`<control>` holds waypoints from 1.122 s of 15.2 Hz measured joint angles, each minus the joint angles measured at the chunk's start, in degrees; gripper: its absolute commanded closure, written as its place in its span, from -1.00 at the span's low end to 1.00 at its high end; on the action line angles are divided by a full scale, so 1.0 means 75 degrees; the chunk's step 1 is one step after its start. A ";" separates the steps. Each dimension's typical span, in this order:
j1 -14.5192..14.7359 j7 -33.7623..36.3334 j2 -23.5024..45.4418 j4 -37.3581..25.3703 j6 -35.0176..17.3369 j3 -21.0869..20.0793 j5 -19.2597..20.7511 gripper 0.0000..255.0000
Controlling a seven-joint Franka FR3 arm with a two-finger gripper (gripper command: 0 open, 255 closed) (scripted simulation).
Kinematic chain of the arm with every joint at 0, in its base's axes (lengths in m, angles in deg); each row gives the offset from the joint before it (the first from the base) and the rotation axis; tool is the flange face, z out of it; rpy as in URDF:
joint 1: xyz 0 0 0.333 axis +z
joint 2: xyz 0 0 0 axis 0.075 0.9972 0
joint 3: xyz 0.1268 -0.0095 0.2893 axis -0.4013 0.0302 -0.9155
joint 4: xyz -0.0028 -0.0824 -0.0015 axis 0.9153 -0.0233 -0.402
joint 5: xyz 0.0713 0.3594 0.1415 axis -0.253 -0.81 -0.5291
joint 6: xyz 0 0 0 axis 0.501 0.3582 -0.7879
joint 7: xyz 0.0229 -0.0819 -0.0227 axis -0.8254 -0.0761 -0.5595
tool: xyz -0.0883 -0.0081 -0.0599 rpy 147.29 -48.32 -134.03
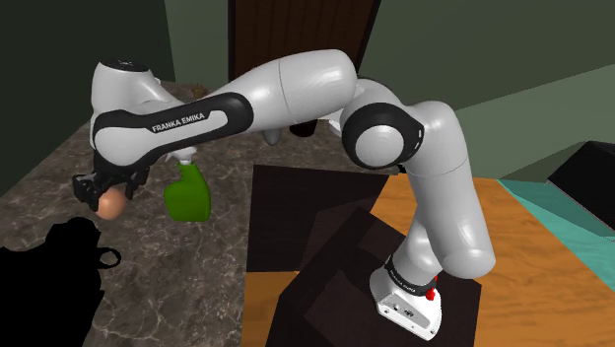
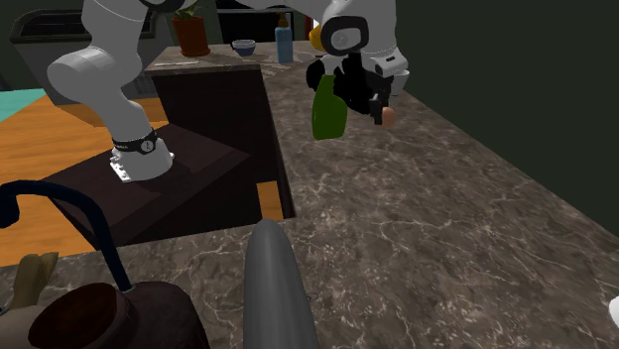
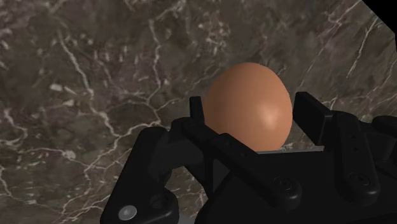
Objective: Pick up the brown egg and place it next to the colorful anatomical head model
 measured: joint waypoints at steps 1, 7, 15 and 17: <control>-0.0002 -0.0008 -0.0002 0.0016 -0.0046 -0.0002 -0.0003 1.00; -0.0005 -0.0018 -0.0034 0.0070 -0.0087 -0.0007 -0.0008 -1.00; -0.0042 -0.0035 -0.0220 0.0205 0.0030 -0.0006 -0.0018 -1.00; -0.0063 -0.0009 -0.0518 0.0250 0.0310 0.0000 -0.0014 -1.00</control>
